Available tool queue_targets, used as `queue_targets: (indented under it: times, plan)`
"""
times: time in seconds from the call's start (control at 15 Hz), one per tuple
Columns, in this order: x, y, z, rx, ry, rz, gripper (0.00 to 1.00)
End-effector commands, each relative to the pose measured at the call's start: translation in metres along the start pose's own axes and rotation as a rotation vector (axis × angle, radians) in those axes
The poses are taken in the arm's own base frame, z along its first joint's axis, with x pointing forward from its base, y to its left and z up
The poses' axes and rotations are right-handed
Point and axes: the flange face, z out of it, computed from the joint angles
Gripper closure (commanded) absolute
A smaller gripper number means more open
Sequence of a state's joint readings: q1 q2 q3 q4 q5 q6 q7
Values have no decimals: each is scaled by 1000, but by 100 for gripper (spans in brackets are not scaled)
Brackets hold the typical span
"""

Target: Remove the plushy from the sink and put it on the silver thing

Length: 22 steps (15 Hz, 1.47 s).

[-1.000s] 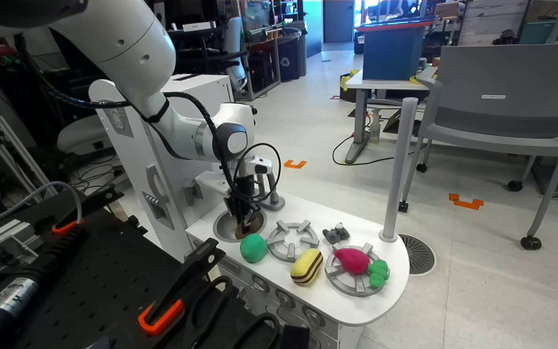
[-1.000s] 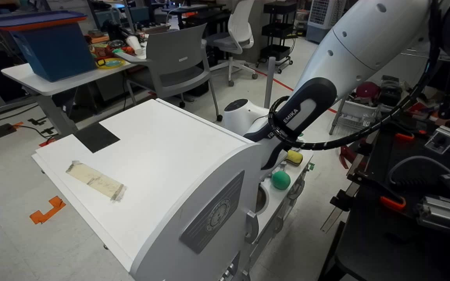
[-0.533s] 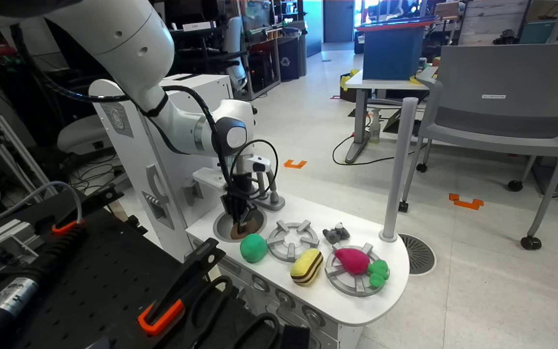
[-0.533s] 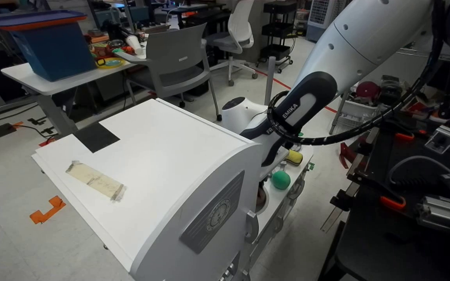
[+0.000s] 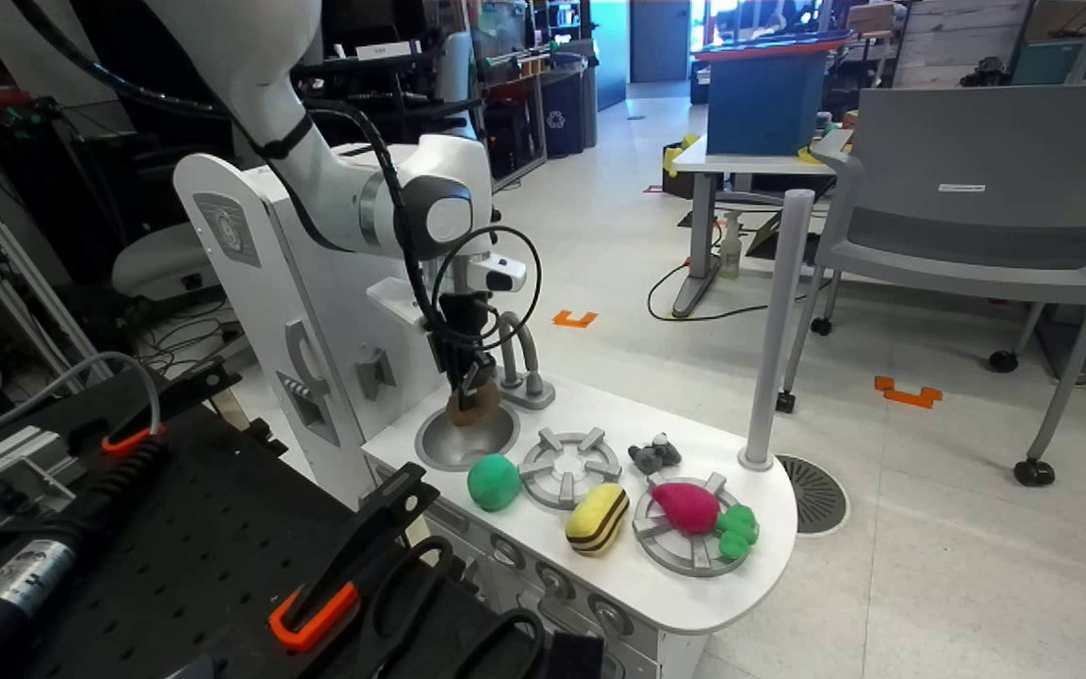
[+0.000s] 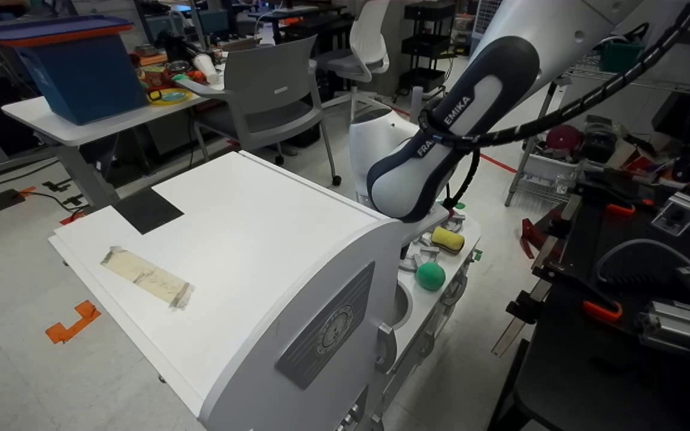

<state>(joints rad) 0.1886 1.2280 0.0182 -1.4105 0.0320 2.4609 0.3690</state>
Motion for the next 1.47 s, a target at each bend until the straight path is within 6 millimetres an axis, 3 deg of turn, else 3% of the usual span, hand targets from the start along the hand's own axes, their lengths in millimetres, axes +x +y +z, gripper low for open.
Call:
queue_targets:
  times: [0.0,0.27,0.47,0.93,1.27,1.33,1.4]
  plan:
    - [8,29,-39,24,36,122,96]
    - [38,68,-59,-17,59,249,96]
    - [51,89,-53,-61,39,308,96]
    - [74,117,-16,-126,-45,475,96]
    - [81,121,20,-175,-115,567,96]
    - [81,119,25,-182,-124,577,58]
    - [80,118,29,-184,-129,582,57]
